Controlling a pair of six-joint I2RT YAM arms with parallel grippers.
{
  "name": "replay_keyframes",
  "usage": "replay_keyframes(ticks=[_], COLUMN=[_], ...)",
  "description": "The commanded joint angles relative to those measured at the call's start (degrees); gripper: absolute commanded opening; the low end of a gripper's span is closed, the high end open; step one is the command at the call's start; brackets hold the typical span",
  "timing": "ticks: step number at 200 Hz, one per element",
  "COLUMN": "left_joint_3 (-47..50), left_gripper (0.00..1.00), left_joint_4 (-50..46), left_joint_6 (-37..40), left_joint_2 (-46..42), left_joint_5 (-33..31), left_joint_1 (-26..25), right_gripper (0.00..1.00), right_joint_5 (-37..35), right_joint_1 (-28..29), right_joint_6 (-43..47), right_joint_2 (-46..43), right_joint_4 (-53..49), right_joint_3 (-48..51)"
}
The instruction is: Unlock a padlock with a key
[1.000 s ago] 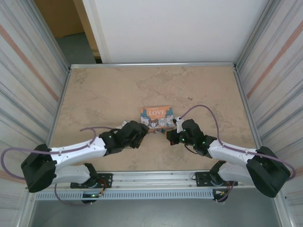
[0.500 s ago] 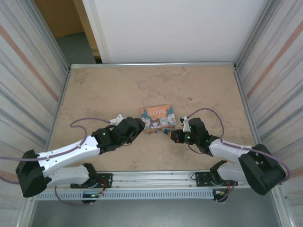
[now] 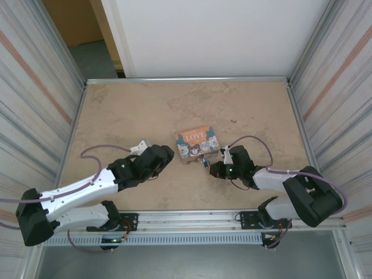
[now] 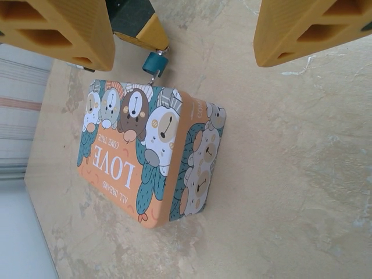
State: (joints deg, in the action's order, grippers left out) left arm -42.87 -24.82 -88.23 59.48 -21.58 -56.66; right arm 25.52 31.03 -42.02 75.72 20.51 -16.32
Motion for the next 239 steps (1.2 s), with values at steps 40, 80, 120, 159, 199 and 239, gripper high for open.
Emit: replay_keyframes(ticks=[40,80,120,159,199,239], left_joint_3=[-1.1,-2.2,-1.5,-0.5,-1.6,-2.7], left_gripper=[0.65,0.69,0.72,0.78,0.81,0.82], left_joint_4=[-5.4,-7.2,-4.4,3.3,7.2,11.2], left_joint_6=[5.0,10.6,18.6,29.4,35.2,38.2], left_joint_2=[-3.6,-5.4,-5.8,-3.7,1.5,8.1], left_joint_5=[-7.0,-8.7,0.5,15.0,26.6,35.6], left_joint_1=[0.0,0.8,7.2,14.9,21.0,25.7], right_gripper=[0.19,0.27,0.43,0.62,0.9,0.99], right_joint_5=[-3.1,-3.8,-2.2,1.7,4.9,7.1], right_joint_1=[-1.0,-1.7,-3.7,-5.6,-6.6,-6.9], right_joint_6=[-0.6,1.8,3.6,2.8,1.0,0.2], right_joint_2=[-1.7,-6.1,-11.9,-14.2,-13.4,-10.7], right_joint_4=[-5.3,-10.2,-12.4,-11.2,-8.0,-5.3], right_joint_3=[-0.5,-1.7,-2.1,-2.7,-3.7,-5.1])
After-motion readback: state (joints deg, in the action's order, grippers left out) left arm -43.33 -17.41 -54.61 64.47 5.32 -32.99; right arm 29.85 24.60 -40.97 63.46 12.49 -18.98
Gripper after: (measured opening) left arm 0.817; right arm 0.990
